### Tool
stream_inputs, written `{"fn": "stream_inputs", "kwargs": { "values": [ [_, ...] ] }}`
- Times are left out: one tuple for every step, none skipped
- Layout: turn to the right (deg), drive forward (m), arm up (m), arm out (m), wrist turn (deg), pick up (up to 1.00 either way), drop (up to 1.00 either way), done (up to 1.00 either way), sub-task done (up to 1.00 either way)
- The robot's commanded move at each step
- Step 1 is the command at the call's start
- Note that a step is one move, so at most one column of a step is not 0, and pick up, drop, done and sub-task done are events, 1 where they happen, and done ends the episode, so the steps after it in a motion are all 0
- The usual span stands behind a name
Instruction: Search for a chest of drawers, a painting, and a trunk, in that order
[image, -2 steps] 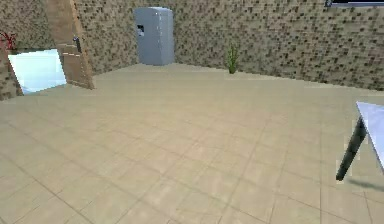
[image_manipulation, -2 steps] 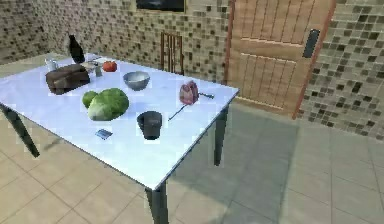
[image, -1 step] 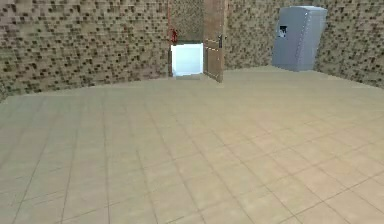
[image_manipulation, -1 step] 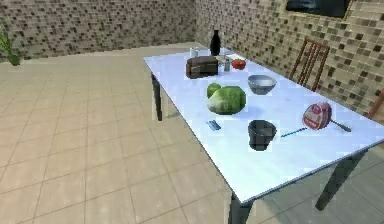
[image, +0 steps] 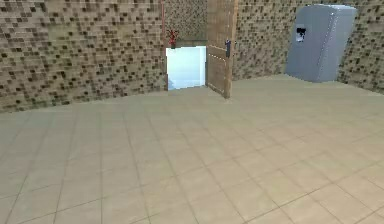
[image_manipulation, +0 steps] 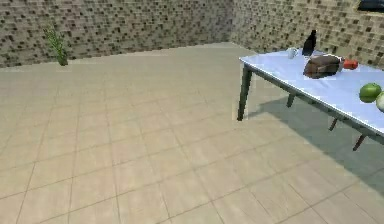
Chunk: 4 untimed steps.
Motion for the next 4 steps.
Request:
{"fn": "stream_inputs", "kwargs": {
  "values": [
    [0.0,1.00,0.00,0.00,0.0,0.00,0.00,0.00,0.00],
    [0.0,1.00,0.00,0.00,0.0,0.00,0.00,0.00,0.00],
    [0.0,1.00,0.00,0.00,0.0,0.00,0.00,0.00,0.00],
    [0.0,0.90,0.00,0.00,0.0,0.00,0.00,0.00,0.00]
  ]
}}
